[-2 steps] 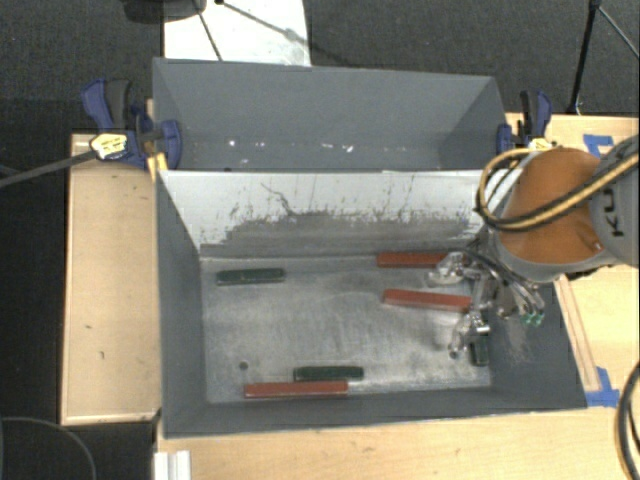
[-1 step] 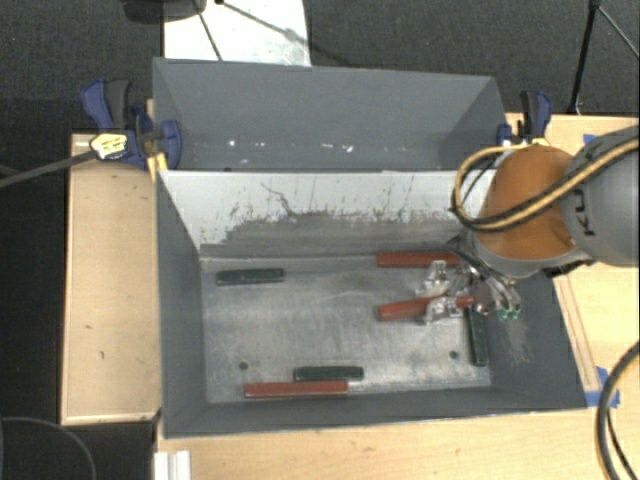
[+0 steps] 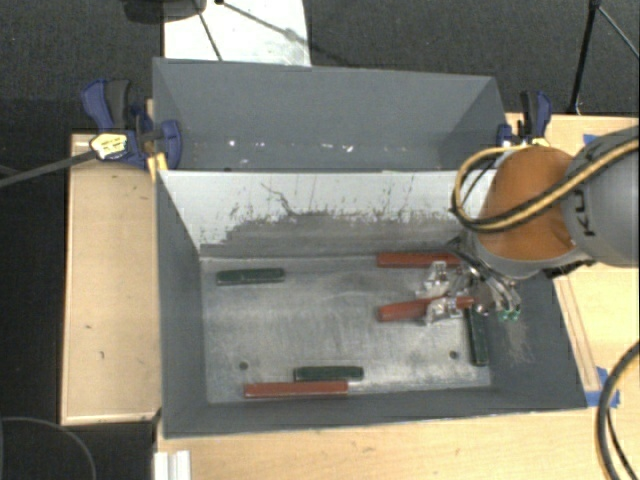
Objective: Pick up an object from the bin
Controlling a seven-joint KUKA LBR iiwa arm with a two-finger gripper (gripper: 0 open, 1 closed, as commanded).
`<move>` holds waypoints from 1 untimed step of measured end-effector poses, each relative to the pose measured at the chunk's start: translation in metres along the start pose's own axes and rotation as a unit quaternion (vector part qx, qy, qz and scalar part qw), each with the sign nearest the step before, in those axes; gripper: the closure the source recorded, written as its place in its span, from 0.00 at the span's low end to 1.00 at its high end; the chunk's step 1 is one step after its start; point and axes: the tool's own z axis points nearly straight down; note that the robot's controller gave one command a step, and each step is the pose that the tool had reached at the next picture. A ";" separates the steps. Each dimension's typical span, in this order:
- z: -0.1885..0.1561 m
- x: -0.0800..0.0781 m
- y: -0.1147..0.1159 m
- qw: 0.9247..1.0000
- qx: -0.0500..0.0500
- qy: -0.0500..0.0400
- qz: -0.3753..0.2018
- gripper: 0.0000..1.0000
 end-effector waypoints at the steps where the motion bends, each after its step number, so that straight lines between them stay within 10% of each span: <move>1: -0.132 -0.001 0.016 1.000 0.000 0.001 -0.019 1.00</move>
Offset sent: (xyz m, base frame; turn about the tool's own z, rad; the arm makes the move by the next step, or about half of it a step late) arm 0.0000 0.0000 0.0000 0.0000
